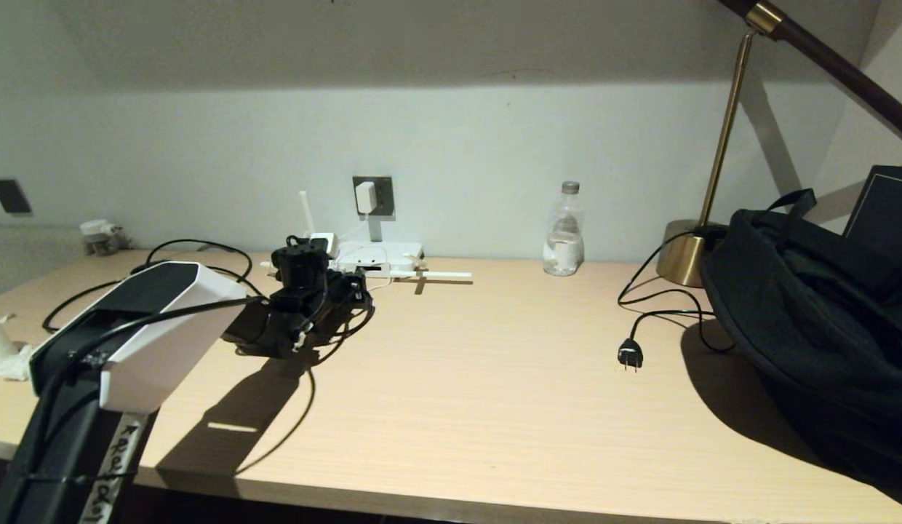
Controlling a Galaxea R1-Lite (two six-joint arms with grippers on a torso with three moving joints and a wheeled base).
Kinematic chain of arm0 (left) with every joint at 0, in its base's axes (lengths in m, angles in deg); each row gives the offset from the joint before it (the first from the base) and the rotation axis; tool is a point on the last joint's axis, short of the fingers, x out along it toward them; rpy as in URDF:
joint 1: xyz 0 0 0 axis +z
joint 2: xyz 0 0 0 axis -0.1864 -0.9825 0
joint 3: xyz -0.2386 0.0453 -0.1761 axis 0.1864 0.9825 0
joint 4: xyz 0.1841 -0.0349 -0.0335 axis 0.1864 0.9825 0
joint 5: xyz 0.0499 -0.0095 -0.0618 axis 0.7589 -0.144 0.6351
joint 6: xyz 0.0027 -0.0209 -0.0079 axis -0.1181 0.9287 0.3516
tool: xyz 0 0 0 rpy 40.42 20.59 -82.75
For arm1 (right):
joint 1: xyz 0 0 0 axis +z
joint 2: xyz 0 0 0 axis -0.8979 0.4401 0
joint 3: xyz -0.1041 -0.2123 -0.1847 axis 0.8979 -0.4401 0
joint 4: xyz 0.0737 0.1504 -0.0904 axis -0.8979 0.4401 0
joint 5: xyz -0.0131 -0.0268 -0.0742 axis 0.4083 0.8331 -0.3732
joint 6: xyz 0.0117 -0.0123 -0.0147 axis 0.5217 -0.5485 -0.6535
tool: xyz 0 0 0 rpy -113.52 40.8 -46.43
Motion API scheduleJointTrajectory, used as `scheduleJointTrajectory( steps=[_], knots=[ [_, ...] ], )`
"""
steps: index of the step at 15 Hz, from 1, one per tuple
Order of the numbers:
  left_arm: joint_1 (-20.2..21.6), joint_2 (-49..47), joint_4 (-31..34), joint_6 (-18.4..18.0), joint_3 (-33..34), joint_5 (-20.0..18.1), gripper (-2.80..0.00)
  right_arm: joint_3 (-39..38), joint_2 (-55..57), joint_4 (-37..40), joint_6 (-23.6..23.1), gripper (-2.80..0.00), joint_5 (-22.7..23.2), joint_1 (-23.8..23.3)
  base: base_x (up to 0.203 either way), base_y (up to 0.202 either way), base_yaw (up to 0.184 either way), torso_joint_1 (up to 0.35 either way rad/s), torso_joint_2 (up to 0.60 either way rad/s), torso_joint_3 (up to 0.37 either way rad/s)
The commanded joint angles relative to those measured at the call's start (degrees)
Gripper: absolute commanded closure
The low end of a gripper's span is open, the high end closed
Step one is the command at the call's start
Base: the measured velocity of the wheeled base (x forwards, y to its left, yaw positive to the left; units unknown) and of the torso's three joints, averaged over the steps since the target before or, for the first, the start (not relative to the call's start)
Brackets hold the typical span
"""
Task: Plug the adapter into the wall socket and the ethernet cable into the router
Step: Plug cable into router interface
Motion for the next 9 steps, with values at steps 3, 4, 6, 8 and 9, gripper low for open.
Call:
scheduleJointTrajectory(
  steps=[3, 4, 6, 8, 9],
  knots=[
    [0.22, 1.25, 1.23, 0.03, -0.28, -0.78, 0.0, 0.0, 0.01, -0.04, -0.05, -2.8, 0.02, 0.0, 0.0, 0.0, 0.0, 0.0, 0.0, 0.0],
    [0.31, 1.16, 1.3, 0.03, -0.28, -0.79, 0.0, 0.0, 0.0, -0.04, -0.05, -2.8, 0.02, 0.0, 0.0, 0.0, 0.0, 0.0, 0.0, 0.0],
    [0.31, 0.99, 1.3, 0.03, -0.16, -0.81, 0.0, 0.0, 0.09, -0.04, -0.05, -2.8, 0.02, 0.0, 0.0, 0.0, 0.0, 0.0, 0.0, 0.0],
    [0.4, 0.99, 1.3, 0.03, -0.04, -0.78, 0.0, 0.0, 0.05, -0.04, -0.05, -2.8, 0.02, 0.0, 0.0, 0.0, 0.0, 0.0, 0.0, 0.0],
    [0.4, 0.99, 1.3, 0.03, 0.07, -0.78, 0.0, 0.0, 0.0, -0.04, -0.05, -2.8, 0.02, 0.0, 0.0, 0.0, 0.0, 0.0, 0.0, 0.0]
  ],
)
